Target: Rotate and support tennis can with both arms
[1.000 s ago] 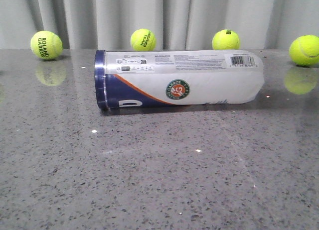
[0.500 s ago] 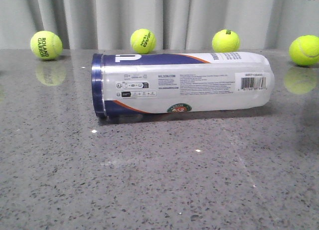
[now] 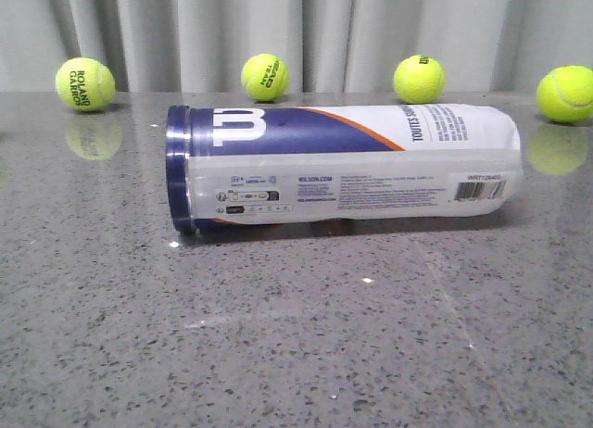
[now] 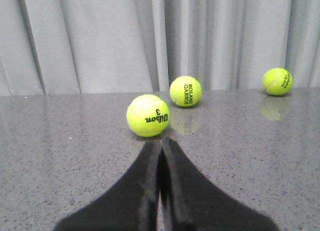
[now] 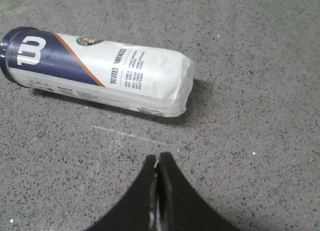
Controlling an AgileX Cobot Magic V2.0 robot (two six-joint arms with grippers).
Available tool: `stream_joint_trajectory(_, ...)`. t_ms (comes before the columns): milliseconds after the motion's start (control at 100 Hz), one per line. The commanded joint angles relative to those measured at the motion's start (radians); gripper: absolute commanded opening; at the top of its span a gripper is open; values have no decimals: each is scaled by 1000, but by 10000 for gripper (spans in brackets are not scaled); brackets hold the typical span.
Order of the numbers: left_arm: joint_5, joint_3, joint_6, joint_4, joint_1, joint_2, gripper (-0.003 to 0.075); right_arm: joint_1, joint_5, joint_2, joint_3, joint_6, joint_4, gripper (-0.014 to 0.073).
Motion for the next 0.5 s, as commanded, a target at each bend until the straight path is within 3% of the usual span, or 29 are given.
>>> stream_joint_trajectory(0, -25, -68, -11, -9, -4, -31, -20, -2, -92, -54, 22, 0, -13, -69)
stream_joint_trajectory(210, 236, -252, -11, -18, -4, 69, -20, -2, -94, -95, 58, 0, -13, -69)
stream_joint_trajectory(400, 395, -414, -9, -120, -4, 251, -18, -2, -99, -95, 58, 0, -13, -69)
stream_joint_trajectory(490, 434, -469, 19, -207, -4, 344, 35, -2, -99, -95, 58, 0, -13, -69)
